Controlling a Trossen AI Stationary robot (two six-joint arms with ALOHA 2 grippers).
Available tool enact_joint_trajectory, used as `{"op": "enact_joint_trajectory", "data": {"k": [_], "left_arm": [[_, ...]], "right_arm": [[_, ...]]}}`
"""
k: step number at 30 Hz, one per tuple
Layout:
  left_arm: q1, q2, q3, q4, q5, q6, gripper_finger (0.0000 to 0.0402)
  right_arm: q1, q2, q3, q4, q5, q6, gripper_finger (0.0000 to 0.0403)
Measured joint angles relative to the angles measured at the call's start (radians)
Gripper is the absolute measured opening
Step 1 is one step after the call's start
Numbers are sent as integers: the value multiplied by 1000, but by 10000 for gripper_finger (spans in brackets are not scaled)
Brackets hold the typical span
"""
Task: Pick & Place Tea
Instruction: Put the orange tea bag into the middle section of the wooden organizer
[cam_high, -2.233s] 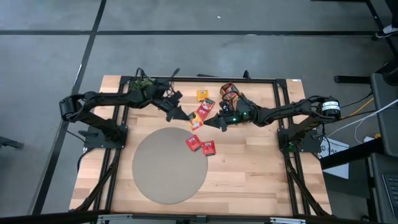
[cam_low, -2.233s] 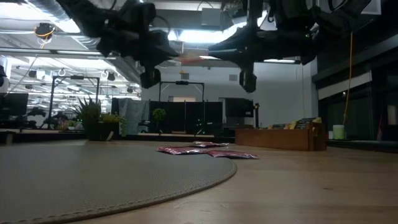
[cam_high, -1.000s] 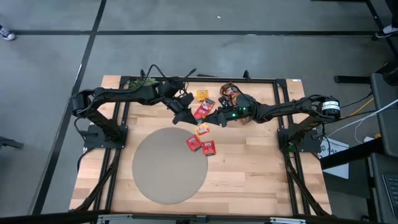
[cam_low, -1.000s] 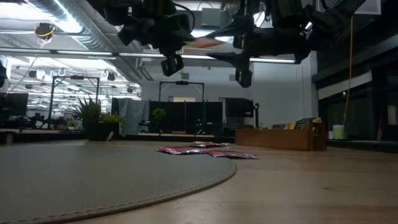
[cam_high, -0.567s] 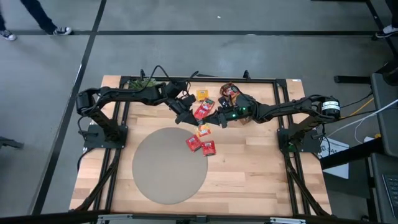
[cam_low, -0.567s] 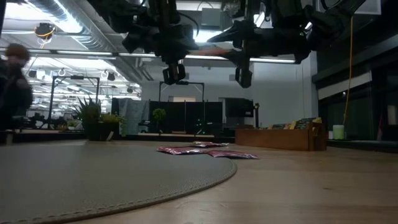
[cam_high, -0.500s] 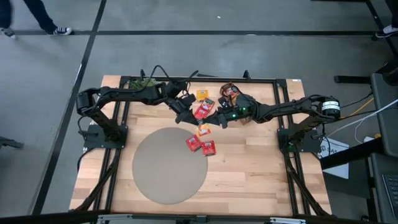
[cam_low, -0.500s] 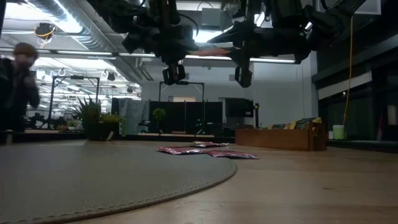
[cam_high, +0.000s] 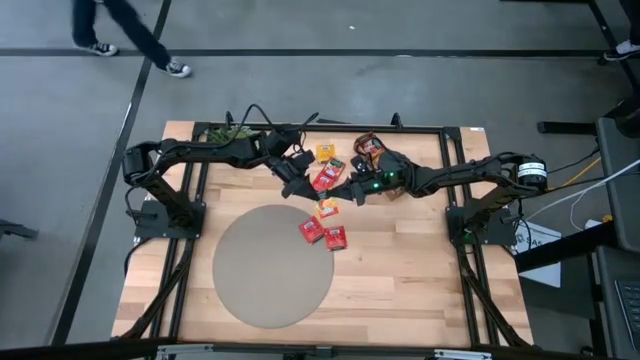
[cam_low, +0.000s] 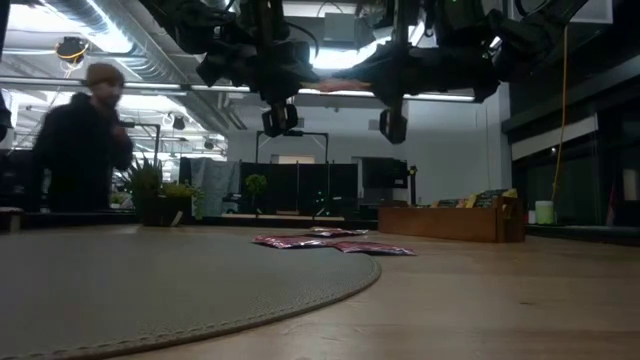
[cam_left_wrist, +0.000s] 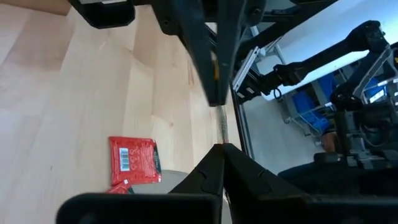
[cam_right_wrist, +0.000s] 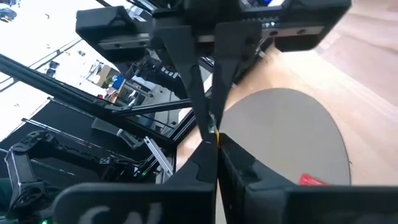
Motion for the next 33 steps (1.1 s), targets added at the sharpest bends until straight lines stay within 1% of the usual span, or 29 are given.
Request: {"op": "enact_joint_trajectory", "data": {"k": [2, 5, 12, 13, 15, 18, 20, 22, 26, 29, 31, 33], "left_arm": [[0, 0, 0, 0, 10, 12, 8], [0, 0, 0, -21, 26, 18, 25], [0, 0, -1, -146, 28, 74, 86], [1, 0, -1, -167, 27, 88, 94], [0, 0, -1, -214, 27, 124, 105], [0, 0, -1, -265, 10, 158, 115], [0, 0, -1, -274, -11, 159, 118], [0, -1, -1, -272, -40, 159, 118], [0, -1, -1, -271, -112, 158, 116], [0, -1, -1, -270, -161, 158, 114], [0, -1, -1, -265, -167, 158, 115], [2, -1, -1, -262, -167, 158, 116]], "right_arm": [[0, 0, 1, -15, -4, 0, 4], [6, 0, 1, -59, -27, 1, 3], [28, -17, 0, -171, -87, 26, 2], [29, -27, 0, -197, -85, 26, 2], [30, -67, 0, -302, -71, 3, 2], [21, -149, -1, -478, 7, -48, 2], [12, -219, -1, -567, 83, -76, 2], [8, -294, -1, -664, 194, -85, 1], [8, -419, -1, -863, 517, -76, 1], [6, -466, -1, -966, 741, -43, 1], [7, -477, -1, -997, 843, -28, 1], [7, -476, -1, -1000, 908, -30, 1]]}}
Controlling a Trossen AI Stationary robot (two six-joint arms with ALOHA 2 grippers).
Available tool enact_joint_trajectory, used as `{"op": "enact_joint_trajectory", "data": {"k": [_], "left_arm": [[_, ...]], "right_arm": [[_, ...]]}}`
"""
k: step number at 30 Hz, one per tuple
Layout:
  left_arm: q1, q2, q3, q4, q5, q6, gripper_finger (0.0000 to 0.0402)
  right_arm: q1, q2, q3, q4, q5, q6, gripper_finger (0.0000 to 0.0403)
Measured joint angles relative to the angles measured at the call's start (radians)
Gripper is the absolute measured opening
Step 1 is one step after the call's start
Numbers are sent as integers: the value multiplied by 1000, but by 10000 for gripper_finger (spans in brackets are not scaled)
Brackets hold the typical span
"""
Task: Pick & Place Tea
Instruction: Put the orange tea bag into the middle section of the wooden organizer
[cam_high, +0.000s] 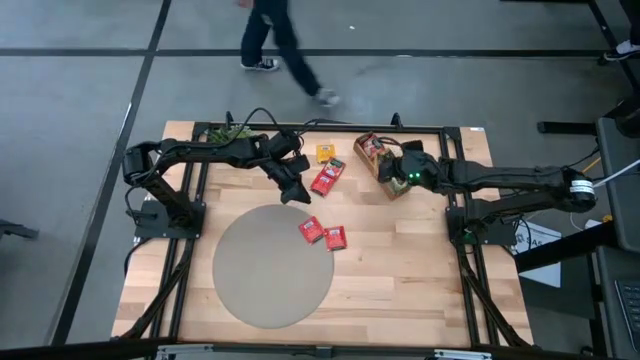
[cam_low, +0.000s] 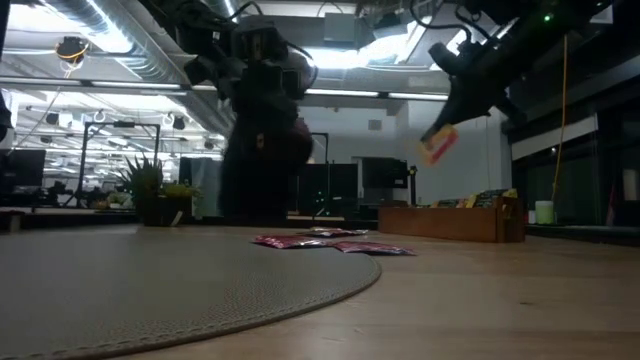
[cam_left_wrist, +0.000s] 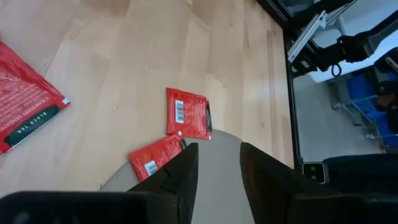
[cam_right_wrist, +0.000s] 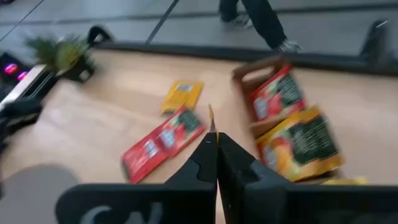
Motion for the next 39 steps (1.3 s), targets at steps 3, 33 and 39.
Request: {"op": "enact_joint_trajectory", "data": {"k": [3, 33, 39], "left_arm": [[1, 0, 0, 0, -2, 30, 115], [190, 0, 0, 97, -35, 131, 117], [191, 0, 0, 63, -34, 122, 114]], "right_arm": [[0, 15, 0, 3, 81, 1, 1], [-97, 415, -14, 165, 333, 135, 2], [-106, 430, -14, 204, 355, 137, 2]]}}
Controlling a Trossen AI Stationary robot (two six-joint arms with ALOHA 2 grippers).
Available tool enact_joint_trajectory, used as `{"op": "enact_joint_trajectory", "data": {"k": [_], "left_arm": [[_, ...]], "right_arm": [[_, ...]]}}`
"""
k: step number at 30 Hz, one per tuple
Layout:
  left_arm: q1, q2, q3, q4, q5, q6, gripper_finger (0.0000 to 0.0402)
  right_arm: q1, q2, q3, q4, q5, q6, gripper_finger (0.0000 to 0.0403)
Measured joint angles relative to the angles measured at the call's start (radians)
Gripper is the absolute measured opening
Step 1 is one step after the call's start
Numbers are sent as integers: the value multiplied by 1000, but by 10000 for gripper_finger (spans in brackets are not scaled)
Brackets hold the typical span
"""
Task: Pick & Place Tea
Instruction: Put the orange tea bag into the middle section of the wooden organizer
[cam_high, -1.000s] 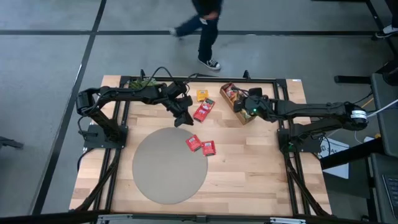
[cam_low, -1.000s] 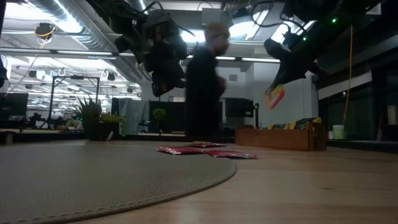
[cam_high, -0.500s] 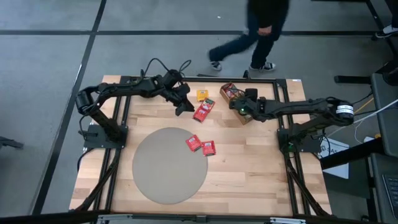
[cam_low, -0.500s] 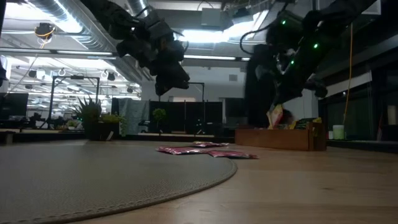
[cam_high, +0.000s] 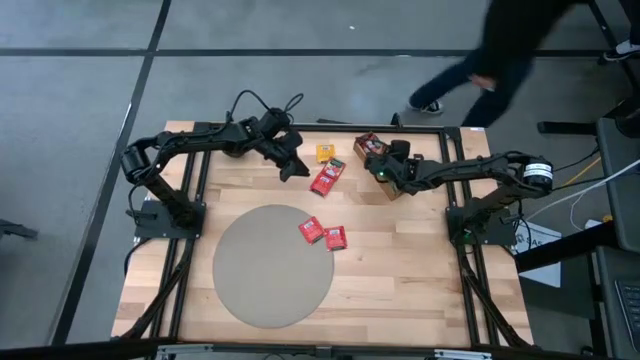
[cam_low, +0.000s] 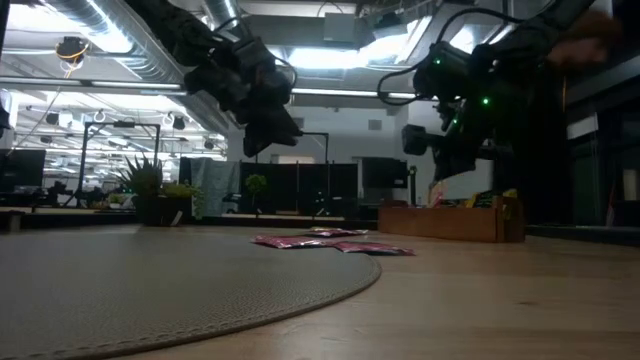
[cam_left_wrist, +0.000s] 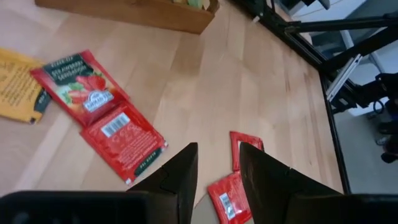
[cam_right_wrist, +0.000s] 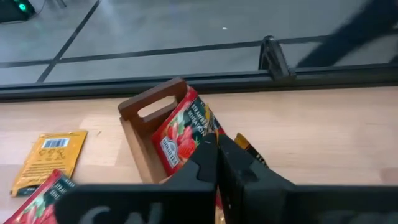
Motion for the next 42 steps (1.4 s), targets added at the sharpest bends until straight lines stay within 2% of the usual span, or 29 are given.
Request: {"op": "enact_joint_trajectory", "data": {"k": [7, 16, 27, 30, 37, 42], "left_arm": [[0, 0, 0, -23, -2, 13, 114], [11, 0, 0, -11, -7, 15, 111], [10, 0, 0, -11, -7, 18, 110], [10, 0, 0, -11, -8, 18, 112], [10, 0, 0, -11, -8, 19, 108], [10, 0, 0, -11, -10, 34, 112]], "right_arm": [[0, 3, 0, -6, 14, 0, 4], [0, 3, 0, -7, 11, 19, 36], [0, 3, 0, -15, 11, -43, 70], [0, 3, 0, -20, -5, -85, 71], [-1, 3, 0, -22, -101, -76, 60], [-21, 3, 0, -22, -164, -52, 37]]}}
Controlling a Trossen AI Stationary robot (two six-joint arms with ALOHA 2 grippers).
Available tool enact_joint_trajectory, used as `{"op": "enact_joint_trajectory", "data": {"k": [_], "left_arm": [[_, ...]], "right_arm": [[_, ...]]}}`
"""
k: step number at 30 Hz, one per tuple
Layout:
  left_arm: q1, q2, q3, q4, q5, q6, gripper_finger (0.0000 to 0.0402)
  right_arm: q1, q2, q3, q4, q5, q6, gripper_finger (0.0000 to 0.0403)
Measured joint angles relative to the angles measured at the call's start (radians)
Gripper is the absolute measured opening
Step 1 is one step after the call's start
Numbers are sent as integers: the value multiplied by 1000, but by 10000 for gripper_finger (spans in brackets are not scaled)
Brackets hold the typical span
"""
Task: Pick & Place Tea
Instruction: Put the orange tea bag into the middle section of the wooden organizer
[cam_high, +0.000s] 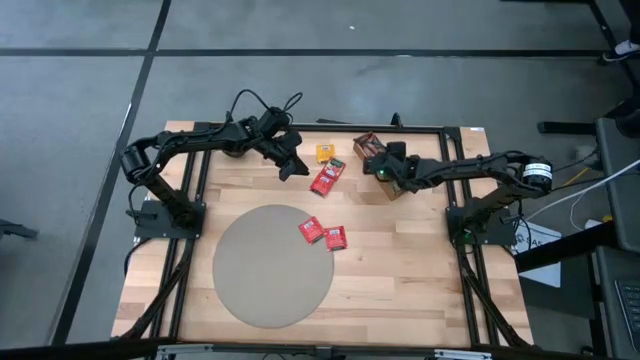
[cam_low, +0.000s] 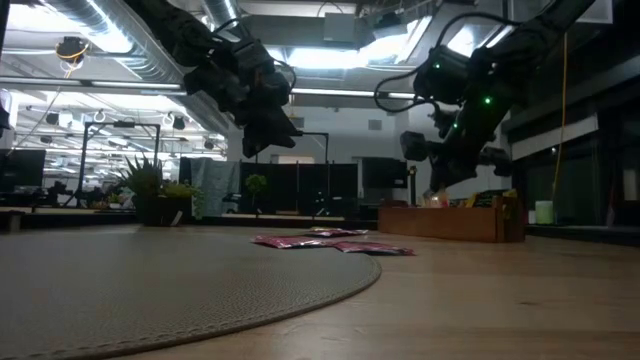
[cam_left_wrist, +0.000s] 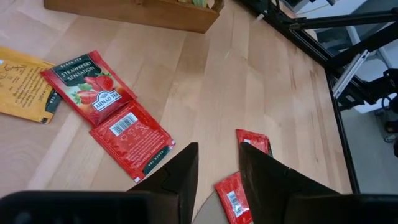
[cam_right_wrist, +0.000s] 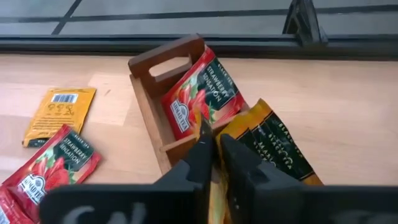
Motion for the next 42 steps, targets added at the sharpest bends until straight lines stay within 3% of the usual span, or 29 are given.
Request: {"op": "enact_joint_trajectory", "data": {"k": [4, 24, 28, 34, 42], "left_arm": [[0, 0, 0, 0, 0, 0, 113], [0, 0, 0, 0, -1, 0, 114], [0, 0, 0, 0, 0, 0, 114], [0, 0, 0, 0, 0, 0, 113], [0, 0, 0, -1, 1, 0, 114]], "right_arm": [[-13, 0, 0, 4, -12, 1, 6], [71, -34, -38, -24, 192, 87, 2], [87, -36, -123, 128, 204, 122, 2], [94, -36, -254, 473, 218, -4, 1], [93, -36, -304, 549, 248, -35, 1]]}}
